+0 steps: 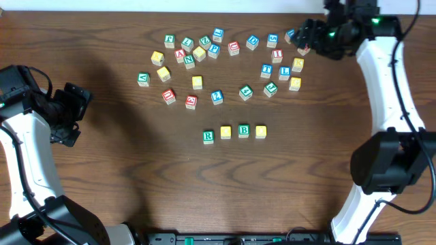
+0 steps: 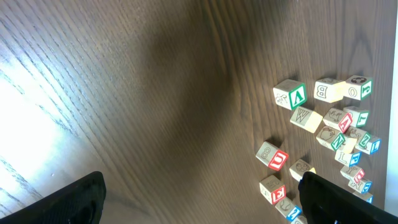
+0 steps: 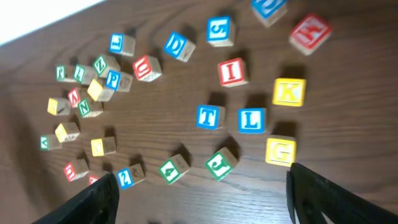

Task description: Spell out ROBOT

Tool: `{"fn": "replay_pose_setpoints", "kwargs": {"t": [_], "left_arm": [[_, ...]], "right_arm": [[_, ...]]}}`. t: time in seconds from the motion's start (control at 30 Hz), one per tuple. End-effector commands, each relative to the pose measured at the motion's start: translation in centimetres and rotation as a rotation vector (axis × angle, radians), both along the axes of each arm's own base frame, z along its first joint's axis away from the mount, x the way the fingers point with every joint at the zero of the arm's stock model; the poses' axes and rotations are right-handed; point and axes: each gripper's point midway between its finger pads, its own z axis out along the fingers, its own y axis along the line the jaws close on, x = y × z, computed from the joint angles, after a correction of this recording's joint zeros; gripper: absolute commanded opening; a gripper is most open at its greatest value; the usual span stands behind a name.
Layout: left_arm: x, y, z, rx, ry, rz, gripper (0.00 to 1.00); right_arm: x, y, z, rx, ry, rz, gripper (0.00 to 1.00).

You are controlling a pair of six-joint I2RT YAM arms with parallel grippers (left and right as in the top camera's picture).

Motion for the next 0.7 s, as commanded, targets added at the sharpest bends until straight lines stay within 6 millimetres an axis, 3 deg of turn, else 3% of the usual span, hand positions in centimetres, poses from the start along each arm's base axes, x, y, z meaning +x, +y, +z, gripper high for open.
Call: {"fn": "replay_pose_setpoints", "kwargs": {"t": [0.0, 0.17, 0.33, 0.43, 0.67], "left_arm": [[-0.4, 0.0, -0.3, 0.0, 0.013, 0.007, 0.98], [-0.4, 0.0, -0.3, 0.027, 0.006, -0.051, 0.97], [-0.3, 0.1, -0.2, 0.05, -0.003, -0.097, 0.98], [-0.3, 0.1, -0.2, 0.061, -0.007, -0.118, 0.98], [0.2, 0.2, -0.1, 0.075, -0.025, -0.128, 0.97]], "right_arm": [[0.2, 1.5, -0.4, -0.01, -0.002, 0.042, 0.87], [0.5, 1.7, -1.4, -0.095, -0.004, 0.027, 0.82], [1.0, -0.8, -2.1, -0.171, 0.038, -0.193, 0.65], [1.2, -1.8, -2.4, -0.188, 0.048, -0.284, 0.63], [1.9, 1.7, -4.3, -0.119, 0.065, -0.208, 0.68]]}}
